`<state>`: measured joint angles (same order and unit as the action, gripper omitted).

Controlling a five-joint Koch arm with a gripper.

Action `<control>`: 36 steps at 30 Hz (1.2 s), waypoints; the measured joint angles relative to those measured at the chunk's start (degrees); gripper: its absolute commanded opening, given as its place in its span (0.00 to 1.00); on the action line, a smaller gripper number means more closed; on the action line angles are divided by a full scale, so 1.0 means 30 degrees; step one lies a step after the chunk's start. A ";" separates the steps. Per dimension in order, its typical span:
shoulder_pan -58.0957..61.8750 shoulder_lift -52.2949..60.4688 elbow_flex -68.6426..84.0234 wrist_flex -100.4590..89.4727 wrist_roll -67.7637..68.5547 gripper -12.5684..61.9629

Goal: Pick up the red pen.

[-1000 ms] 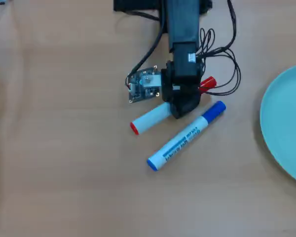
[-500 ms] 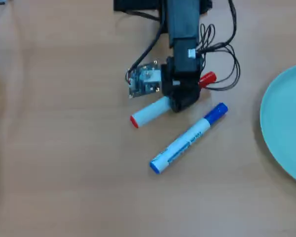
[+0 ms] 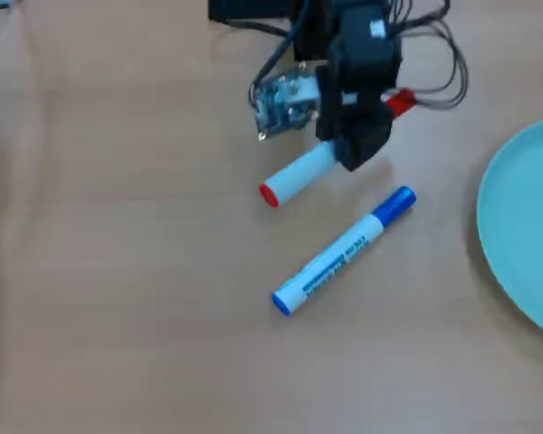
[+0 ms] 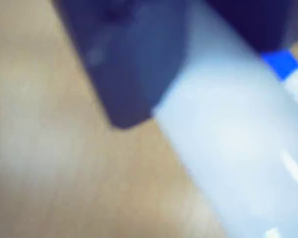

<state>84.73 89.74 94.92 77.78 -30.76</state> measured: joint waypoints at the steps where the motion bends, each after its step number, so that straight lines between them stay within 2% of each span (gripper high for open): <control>1: -0.0117 0.0381 0.0000 0.0029 0.0000 0.08; 7: -0.0293 0.1289 -0.0527 0.0234 0.0439 0.08; 18: -0.1465 0.1289 -0.6270 0.0322 0.5332 0.08; 36: -0.1846 0.1289 -0.6387 0.1055 0.5420 0.08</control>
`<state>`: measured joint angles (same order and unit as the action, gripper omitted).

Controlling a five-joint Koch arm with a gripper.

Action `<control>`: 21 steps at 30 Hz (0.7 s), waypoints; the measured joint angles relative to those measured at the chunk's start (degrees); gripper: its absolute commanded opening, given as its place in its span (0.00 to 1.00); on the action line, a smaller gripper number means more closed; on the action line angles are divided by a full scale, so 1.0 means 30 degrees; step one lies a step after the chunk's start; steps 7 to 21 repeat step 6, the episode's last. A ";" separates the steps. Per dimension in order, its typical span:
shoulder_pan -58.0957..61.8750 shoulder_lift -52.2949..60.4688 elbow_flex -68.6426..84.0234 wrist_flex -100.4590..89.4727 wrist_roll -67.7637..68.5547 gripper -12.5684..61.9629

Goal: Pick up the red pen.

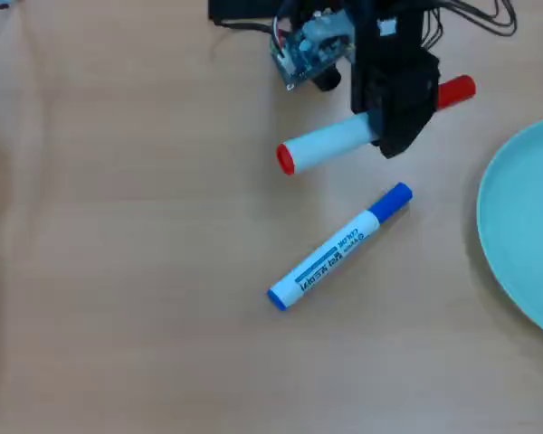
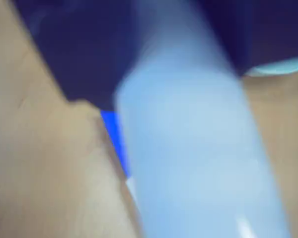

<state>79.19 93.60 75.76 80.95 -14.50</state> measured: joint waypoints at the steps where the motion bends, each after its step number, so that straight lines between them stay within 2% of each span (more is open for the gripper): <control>1: 0.0000 0.0000 0.0000 0.0059 0.0000 0.08; 21: -0.0059 0.0000 0.0000 0.0234 0.0000 0.08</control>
